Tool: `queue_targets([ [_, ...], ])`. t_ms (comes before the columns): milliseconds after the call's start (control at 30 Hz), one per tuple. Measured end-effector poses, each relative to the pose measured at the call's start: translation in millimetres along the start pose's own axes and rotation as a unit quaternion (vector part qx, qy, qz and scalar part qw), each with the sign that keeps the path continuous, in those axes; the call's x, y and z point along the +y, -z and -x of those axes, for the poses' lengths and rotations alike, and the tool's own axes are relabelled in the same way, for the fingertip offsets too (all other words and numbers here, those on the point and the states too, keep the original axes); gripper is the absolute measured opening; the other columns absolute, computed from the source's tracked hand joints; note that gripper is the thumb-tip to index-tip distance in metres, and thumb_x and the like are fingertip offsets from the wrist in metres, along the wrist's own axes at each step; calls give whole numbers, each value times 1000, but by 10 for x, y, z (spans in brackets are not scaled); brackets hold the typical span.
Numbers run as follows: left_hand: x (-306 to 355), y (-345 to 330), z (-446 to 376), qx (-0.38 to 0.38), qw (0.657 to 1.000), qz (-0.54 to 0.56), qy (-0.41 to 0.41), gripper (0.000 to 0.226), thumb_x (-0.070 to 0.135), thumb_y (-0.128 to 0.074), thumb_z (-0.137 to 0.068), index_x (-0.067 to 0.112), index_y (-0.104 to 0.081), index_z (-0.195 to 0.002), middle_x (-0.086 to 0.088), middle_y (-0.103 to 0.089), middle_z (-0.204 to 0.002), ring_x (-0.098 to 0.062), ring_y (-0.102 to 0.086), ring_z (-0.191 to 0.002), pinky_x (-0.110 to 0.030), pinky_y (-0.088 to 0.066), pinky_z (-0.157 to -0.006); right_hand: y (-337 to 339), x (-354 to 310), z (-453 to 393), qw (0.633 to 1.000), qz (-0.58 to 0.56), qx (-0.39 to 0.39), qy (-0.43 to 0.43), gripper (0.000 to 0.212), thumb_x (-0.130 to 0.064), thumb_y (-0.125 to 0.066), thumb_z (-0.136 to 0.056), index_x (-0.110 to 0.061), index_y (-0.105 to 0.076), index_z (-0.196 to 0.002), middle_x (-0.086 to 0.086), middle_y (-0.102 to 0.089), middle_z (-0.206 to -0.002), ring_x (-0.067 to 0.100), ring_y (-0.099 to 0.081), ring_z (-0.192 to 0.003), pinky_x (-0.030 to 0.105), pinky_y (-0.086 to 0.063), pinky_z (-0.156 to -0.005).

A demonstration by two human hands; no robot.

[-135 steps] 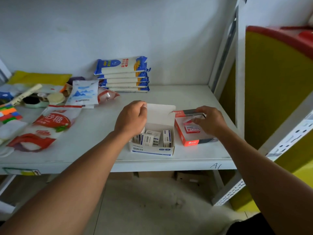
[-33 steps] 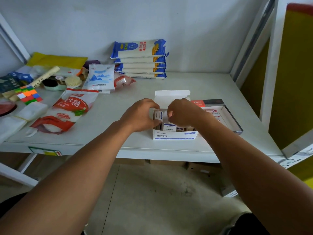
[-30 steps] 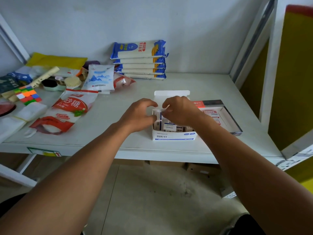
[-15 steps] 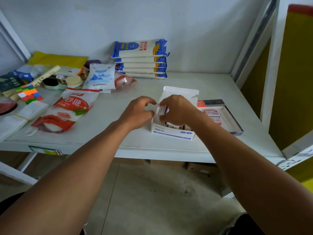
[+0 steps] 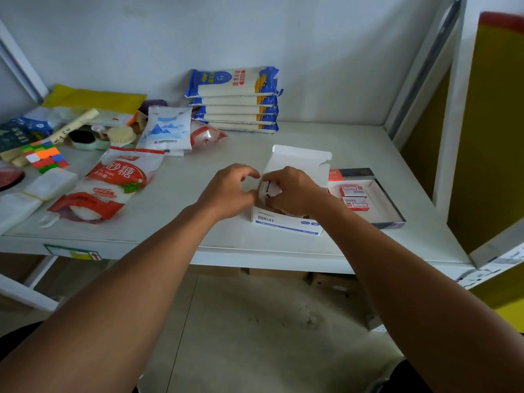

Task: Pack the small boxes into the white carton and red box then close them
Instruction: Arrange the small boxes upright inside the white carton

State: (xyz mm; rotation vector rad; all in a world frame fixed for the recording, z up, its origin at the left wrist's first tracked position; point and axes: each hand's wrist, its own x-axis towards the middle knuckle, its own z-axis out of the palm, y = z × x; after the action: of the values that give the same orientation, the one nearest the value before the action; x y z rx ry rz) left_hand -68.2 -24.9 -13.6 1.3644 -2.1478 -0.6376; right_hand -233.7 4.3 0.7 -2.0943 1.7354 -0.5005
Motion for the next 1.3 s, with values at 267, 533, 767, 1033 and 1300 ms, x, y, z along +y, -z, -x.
queue_targets([
  [267, 6, 3, -22, -13, 1000, -6, 6, 46, 22, -70, -79, 21, -59, -123, 3, -58, -129, -16, -54, -116, -26, -44, -87, -120, -29, -99, 992, 116, 31, -38, 38, -33, -71, -79, -10, -54, -104, 8, -61, -98, 25, -54, -84, 31, -39, -68],
  [533, -4, 26, -31, -20, 1000, 2, 12, 45, 26, -71, -79, 23, -59, -122, 5, -57, -130, -14, -54, -116, -24, -42, -86, 27, 27, -9, 998, 27, 43, -28, 55, -41, -77, -74, -13, -63, -119, 4, -66, -110, 24, -60, -99, 33, -50, -85],
  [767, 33, 10, -42, -27, 1000, 8, 11, 40, 27, -67, -82, 24, -59, -122, 6, -55, -133, -13, -52, -118, -26, -45, -85, 175, 100, 34, 995, -47, 75, -53, 40, -24, -86, -64, -19, -69, -100, -2, -66, -98, 14, -62, -85, 24, -54, -70],
  [1033, 3, 0, -57, -20, 999, 21, 32, 37, 30, -67, -84, 23, -60, -120, 6, -57, -131, -13, -54, -117, -24, -43, -84, 204, 145, -4, 993, 16, 51, -103, 27, -24, -86, -66, -13, -70, -86, 2, -65, -87, 18, -59, -76, 24, -50, -60],
  [1300, 21, -25, -76, -44, 997, 14, 55, 33, 38, -69, -83, 23, -65, -112, 3, -61, -127, -14, -56, -112, -26, -44, -80, 172, 191, -67, 996, 35, 1, -78, 42, -25, -82, -70, -12, -70, -109, 3, -67, -102, 21, -62, -86, 26, -54, -71],
])
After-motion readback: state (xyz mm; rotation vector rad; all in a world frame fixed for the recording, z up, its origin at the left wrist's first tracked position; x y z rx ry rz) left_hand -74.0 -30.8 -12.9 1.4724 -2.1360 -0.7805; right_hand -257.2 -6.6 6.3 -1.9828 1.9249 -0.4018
